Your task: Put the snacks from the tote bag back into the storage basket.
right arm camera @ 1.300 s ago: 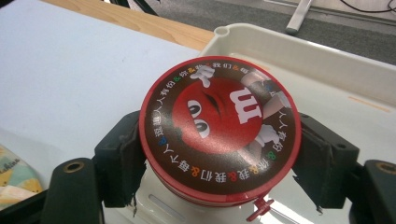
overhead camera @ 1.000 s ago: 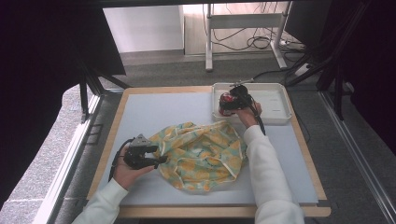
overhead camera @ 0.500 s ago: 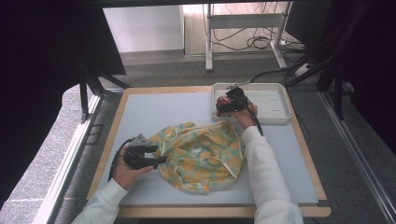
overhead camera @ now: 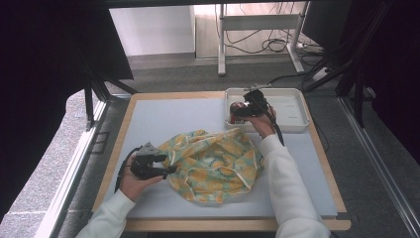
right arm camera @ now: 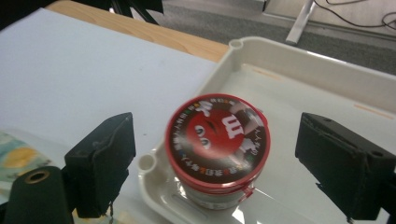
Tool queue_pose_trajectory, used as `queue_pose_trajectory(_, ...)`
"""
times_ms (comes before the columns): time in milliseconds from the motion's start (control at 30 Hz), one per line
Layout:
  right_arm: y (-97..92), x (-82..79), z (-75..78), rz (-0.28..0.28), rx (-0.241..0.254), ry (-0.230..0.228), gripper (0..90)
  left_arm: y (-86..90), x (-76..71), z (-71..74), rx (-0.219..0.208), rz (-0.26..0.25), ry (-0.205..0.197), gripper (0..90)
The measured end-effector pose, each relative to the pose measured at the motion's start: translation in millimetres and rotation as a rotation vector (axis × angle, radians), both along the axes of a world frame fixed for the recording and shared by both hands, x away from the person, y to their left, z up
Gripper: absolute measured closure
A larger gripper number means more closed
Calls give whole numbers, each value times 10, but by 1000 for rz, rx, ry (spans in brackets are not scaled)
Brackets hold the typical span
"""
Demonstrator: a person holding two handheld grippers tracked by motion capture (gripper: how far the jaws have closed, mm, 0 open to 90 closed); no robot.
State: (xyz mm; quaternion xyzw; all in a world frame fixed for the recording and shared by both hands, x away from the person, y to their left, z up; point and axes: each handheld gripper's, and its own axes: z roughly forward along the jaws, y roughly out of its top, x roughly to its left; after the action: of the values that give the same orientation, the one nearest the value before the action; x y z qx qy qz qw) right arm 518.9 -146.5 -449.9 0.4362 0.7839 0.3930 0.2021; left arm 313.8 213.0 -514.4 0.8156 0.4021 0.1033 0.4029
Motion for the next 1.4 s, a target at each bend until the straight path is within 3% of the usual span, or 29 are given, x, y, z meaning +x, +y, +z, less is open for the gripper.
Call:
queue_pose_trajectory(433, -22, -430, 6, 103, 25, -10, 164, 2, -2, -7, 5, 1, -7, 335)
queue_pose_trajectory(500, -75, -592, 0, 123, 37, -19, 170, 5, -1, -8, 8, 3, -7, 335)
queue_pose_trajectory(600, -95, -682, 8, 139, 38, -10, 172, 6, -5, -9, 5, 9, -5, 335)
queue_pose_trajectory(633, -124, -824, 27, 140, 42, -49, 211, 7, -4, -10, 6, 9, -5, 335)
queue_pose_trajectory(667, -136, -864, 35, 141, 46, -53, 211, 7, -4, -10, 7, 10, -5, 335)
queue_pose_trajectory(733, -155, -914, 48, 150, 57, -51, 212, 8, -4, -10, 7, 11, -5, 336)
queue_pose_trajectory(767, -200, -1015, 69, 161, 73, -51, 218, 9, -4, -9, 9, 12, -8, 335)
queue_pose_trajectory(800, -200, -1015, 69, 161, 73, -51, 218, 9, -4, -9, 9, 12, -8, 335)
queue_pose_trajectory(900, -308, -1218, 90, 179, 69, -44, 221, 19, 1, -5, 12, 10, -10, 335)
queue_pose_trajectory(1200, -476, -1632, -62, 200, 52, -17, 222, 21, -7, 4, 15, 8, -20, 334)
queue_pose_trajectory(1400, -593, -1893, -210, 184, 46, -61, 232, 4, -15, 2, 23, 4, -22, 334)
